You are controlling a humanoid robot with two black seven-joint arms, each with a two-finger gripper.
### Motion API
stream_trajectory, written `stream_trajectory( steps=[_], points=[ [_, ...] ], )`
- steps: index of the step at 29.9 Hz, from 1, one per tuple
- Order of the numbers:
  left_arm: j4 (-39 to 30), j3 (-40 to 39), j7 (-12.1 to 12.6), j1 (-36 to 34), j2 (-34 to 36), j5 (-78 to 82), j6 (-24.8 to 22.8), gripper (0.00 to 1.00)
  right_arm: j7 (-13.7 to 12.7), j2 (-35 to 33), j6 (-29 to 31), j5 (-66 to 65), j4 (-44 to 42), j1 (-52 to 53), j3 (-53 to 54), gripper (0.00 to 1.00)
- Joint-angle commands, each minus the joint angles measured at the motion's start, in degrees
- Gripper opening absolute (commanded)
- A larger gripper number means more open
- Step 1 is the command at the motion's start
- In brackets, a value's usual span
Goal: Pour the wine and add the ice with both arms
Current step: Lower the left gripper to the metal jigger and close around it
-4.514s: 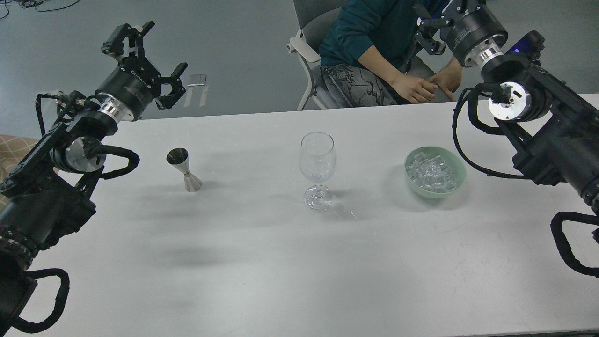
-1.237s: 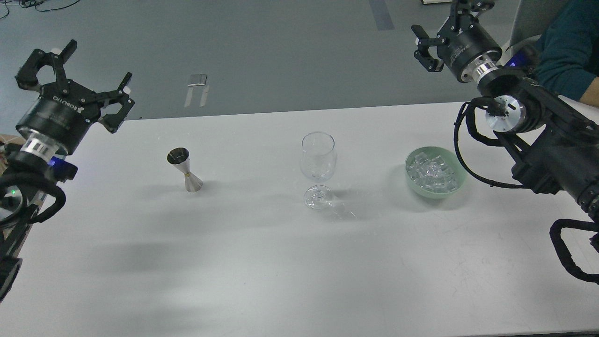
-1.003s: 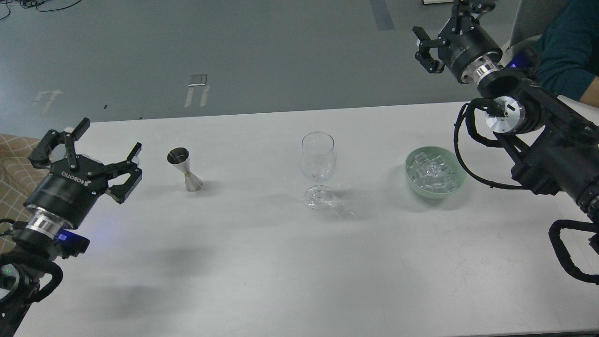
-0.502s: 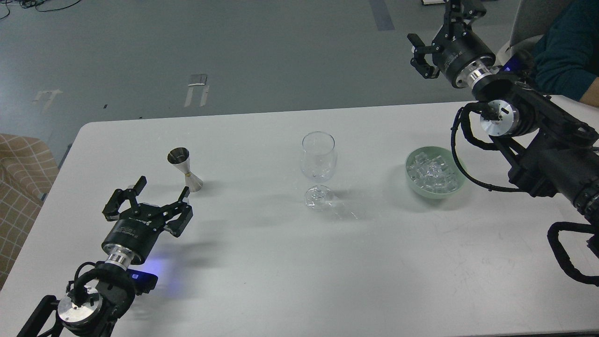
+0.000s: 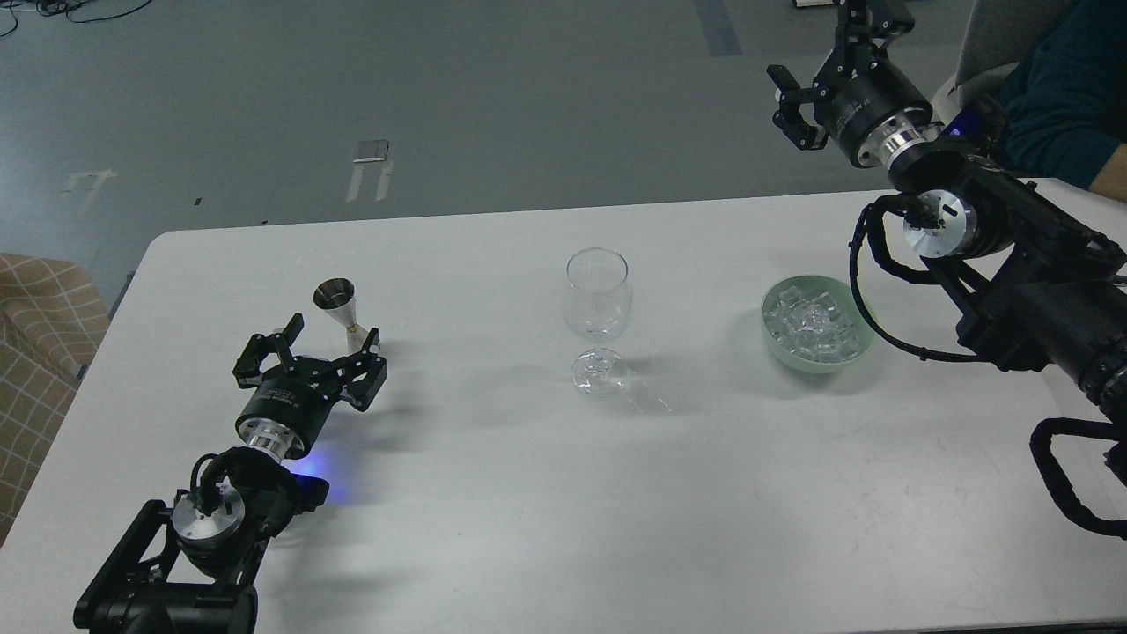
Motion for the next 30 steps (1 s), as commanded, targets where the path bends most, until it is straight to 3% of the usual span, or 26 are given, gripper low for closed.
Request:
stream_trajectory(
  steps=[1,18,25,27,30],
  points=[
    [1.83,0.09,-0.31,-1.29,-0.30,0.31,0.02,0.98,0.00,-0.07,0.00,0.01,0.01,0.08,-0.09,1.00],
    [7.28,0.18,-0.49,-6.30,-0.65,2.06,0.10,0.93,0.00,-0.16,0.00,0.01,0.01,-0.27,-0.09,1.00],
    [9.75,0.27,-0.49,-8.15,-1.62,2.24,0.10,0.77,0.00,-0.25,0.09,0.01,0.09,-0.19,-0.09,1.00],
    [9.75,0.44,-0.49,-8.23,-1.71,2.33,0.28,0.63,0.00,-0.25,0.09,0.01,0.09,-0.19,-0.09,1.00],
    [9.75,1.40,-0.57,-8.59,-1.71,2.50,0.28,0.52,0.00,-0.25,0.00,0.01,0.09,-0.19,-0.09,1.00]
  ],
)
